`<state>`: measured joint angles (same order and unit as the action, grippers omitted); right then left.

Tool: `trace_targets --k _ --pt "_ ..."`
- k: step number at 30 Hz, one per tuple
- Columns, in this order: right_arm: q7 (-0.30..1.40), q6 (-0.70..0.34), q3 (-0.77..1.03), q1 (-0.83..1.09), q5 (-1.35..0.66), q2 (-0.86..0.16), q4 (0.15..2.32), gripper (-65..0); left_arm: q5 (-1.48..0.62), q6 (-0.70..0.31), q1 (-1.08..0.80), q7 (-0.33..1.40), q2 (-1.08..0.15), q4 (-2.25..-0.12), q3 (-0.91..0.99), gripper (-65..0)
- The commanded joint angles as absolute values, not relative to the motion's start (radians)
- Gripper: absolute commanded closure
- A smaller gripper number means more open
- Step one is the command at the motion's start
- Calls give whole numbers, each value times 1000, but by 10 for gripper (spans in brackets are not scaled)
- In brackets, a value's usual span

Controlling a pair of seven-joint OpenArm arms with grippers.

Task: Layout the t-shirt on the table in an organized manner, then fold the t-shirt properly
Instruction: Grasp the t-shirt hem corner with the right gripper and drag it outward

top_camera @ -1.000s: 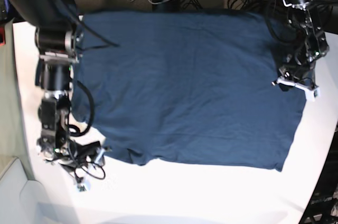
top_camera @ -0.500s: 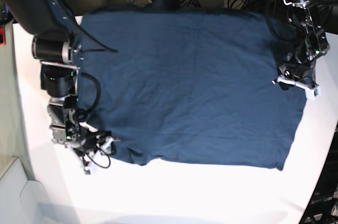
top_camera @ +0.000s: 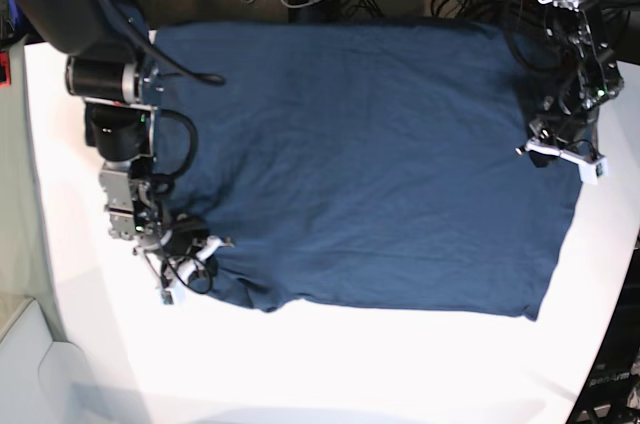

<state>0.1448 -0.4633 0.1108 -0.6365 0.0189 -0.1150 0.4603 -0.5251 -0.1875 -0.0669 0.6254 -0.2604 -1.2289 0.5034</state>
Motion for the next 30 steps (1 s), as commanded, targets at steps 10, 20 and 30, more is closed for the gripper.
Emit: trace_targets --k 10,20,30 --pt "185 -463 108 -707 24 -117 682 0 -470 -156 -108 717 -265 -1216 503 0" --pt "403 -467 107 -562 21 -114 1092 0 -470 -156 -110 717 -263 -1216 503 0" --pt "278 -467 53 -519 22 -119 906 0 -470 -156 -101 720 -263 -1216 501 0"
